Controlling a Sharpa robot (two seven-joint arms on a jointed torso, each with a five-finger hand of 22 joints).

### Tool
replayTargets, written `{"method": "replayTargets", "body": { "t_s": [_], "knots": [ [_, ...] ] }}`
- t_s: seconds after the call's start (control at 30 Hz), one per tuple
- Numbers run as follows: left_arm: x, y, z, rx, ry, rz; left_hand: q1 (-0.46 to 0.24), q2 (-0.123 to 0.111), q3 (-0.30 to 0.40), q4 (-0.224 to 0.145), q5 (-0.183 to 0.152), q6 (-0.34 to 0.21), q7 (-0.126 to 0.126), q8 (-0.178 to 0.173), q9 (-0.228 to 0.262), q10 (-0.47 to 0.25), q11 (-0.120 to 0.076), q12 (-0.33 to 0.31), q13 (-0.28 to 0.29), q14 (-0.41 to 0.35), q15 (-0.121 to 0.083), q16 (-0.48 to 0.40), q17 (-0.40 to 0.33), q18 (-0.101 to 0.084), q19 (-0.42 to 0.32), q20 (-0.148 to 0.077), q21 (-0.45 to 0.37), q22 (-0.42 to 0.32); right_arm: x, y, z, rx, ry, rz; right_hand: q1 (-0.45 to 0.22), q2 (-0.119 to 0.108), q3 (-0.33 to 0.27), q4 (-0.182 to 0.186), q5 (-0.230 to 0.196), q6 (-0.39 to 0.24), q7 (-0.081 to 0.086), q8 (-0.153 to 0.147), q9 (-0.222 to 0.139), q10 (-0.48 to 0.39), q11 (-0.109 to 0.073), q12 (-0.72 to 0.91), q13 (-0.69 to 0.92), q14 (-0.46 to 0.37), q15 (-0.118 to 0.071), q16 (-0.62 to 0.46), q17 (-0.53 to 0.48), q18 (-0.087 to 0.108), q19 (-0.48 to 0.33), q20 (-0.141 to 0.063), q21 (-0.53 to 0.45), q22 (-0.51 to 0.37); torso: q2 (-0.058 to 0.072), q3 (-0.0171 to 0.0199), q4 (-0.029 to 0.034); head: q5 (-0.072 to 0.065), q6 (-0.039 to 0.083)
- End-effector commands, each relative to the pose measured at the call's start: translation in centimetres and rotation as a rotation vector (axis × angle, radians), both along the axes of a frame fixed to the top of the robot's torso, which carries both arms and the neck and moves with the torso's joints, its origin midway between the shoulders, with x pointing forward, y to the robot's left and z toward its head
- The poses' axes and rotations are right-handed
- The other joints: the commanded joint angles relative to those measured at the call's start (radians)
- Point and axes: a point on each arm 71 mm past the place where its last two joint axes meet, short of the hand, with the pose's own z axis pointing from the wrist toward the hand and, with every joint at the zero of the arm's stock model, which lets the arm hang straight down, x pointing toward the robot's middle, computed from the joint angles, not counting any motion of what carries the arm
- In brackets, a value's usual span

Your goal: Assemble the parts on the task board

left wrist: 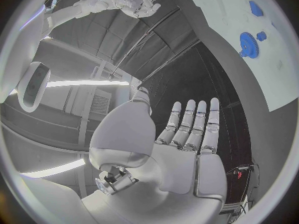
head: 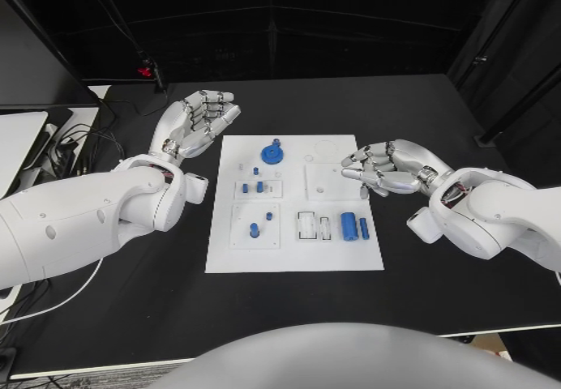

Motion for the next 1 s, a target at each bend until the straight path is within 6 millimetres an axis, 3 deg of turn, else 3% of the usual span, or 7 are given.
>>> {"method": "replayTargets", "body": {
  "t_s": [0.03, 0.1, 0.17, 0.4, 0.5, 0.73, 1.0],
  "knots": [
    [-0.3, -0.2, 0.8, -0.031, -0.104, -0.041, 0.002, 0.008, -0.006, 0.0, 0.002, -0.01, 0.139, 0.005, -0.001, -0.005, 0.001, 0.007, -0.001, -0.006, -0.001, 0.005, -0.002, -0.01, 0.003, 0.0, 0.006, -0.001, -0.4, -0.7, -0.4, -0.064, 0.027, -0.032, -0.012, -0.003, -0.029, 0.011, 0.033, -0.008, 0.018, 0.095, 0.022, 0.216, 0.012, 0.159, 0.265, 0.192, 0.013, 0.142, 0.324, -0.001, 0.026, 0.01, 0.055, 0.05, -0.001, -0.0026, -0.0022, -0.023, 0.0],
    [-0.3, -0.2, 0.8, -0.03, -0.103, -0.041, 0.002, 0.008, -0.006, 0.0, 0.002, -0.01, 0.139, 0.005, -0.001, -0.005, 0.001, 0.007, -0.001, -0.006, -0.001, 0.005, -0.002, -0.01, 0.003, 0.0, 0.006, -0.001, -0.7, -1.3, -0.7, -0.105, 0.017, -0.051, -0.027, -0.005, -0.05, 0.021, 0.062, 0.006, 0.03, 0.187, 0.042, 0.507, 0.026, 0.235, 0.522, 0.423, 0.022, 0.183, 0.621, -0.015, 0.104, 0.024, 0.206, 0.167, -0.002, -0.0047, -0.0038, -0.035, 0.0],
    [-0.3, -0.2, 0.8, -0.03, -0.103, -0.039, 0.002, 0.008, -0.006, 0.0, 0.002, -0.01, 0.139, 0.005, -0.001, -0.005, 0.001, 0.007, -0.001, -0.006, -0.001, 0.005, -0.002, -0.01, 0.003, 0.0, 0.006, -0.001, -0.9, -1.9, -0.8, -0.154, 0.003, -0.073, -0.031, -0.032, -0.061, 0.015, 0.086, 0.017, 0.033, 0.236, 0.051, 0.521, 0.035, 0.236, 0.534, 0.423, 0.031, 0.183, 0.621, -0.076, 0.352, 0.026, 0.585, 0.408, -0.003, -0.0054, -0.0047, -0.044, 0.0],
    [-0.3, 0.0, 0.8, -0.029, -0.102, -0.036, 0.002, 0.009, -0.006, 0.0, 0.002, -0.01, 0.139, 0.005, -0.001, -0.005, 0.001, 0.007, -0.001, -0.006, -0.001, 0.005, -0.002, -0.01, 0.003, 0.0, 0.006, -0.001, -1.4, -2.6, -1.2, -0.302, 0.003, -0.127, -0.076, -0.088, -0.025, 0.01, 0.152, 0.021, 0.022, 0.305, 0.063, 0.521, 0.022, 0.236, 0.534, 0.423, 0.017, 0.183, 0.621, -0.168, 0.666, 0.026, 0.98, 0.633, -0.003, -0.0106, -0.0096, -0.066, 0.0],
    [-0.3, 0.1, 0.8, -0.029, -0.102, -0.035, 0.002, 0.009, -0.006, 0.0, 0.002, -0.01, 0.139, 0.005, -0.001, -0.005, 0.001, 0.007, -0.001, -0.006, -0.001, 0.005, -0.002, -0.01, 0.003, 0.0, 0.006, -0.001, -1.5, -2.7, -1.3, -0.353, 0.015, -0.145, -0.093, -0.103, -0.004, 0.007, 0.165, 0.03, 0.018, 0.312, 0.062, 0.521, 0.016, 0.236, 0.534, 0.423, 0.015, 0.183, 0.621, -0.171, 0.674, 0.018, 0.989, 0.638, -0.004, -0.0109, -0.0105, -0.074, 0.0],
    [-0.4, 0.5, 0.8, -0.028, -0.102, -0.031, 0.002, 0.009, -0.006, 0.0, 0.002, -0.01, 0.139, 0.005, -0.001, -0.006, 0.001, 0.007, -0.001, -0.006, -0.001, 0.005, -0.002, -0.01, 0.003, 0.0, 0.006, -0.002, -1.6, -2.0, -1.9, -0.502, 0.037, -0.167, -0.14, -0.145, 0.048, 0.011, 0.216, 0.075, 0.008, 0.31, 0.052, 0.521, 0.007, 0.236, 0.534, 0.423, -0.009, 0.183, 0.621, -0.171, 0.674, -0.002, 0.989, 0.638, -0.004, -0.0203, -0.0217, -0.086, 0.0],
    [-0.5, 0.9, 0.8, -0.027, -0.1, -0.025, 0.002, 0.009, -0.006, 0.0, 0.002, -0.01, 0.139, 0.005, -0.001, -0.006, 0.001, 0.007, -0.001, -0.006, -0.001, 0.006, -0.003, -0.01, 0.003, 0.0, 0.006, -0.002, -1.8, -0.6, -2.9, -0.624, 0.077, -0.135, -0.158, -0.162, 0.077, 0.01, 0.234, 0.099, 0.002, 0.287, 0.039, 0.521, 0.001, 0.236, 0.534, 0.423, -0.014, 0.183, 0.621, -0.171, 0.674, -0.008, 0.989, 0.638, -0.004, -0.022, -0.0213, -0.094, 0.0]
  ]
}}
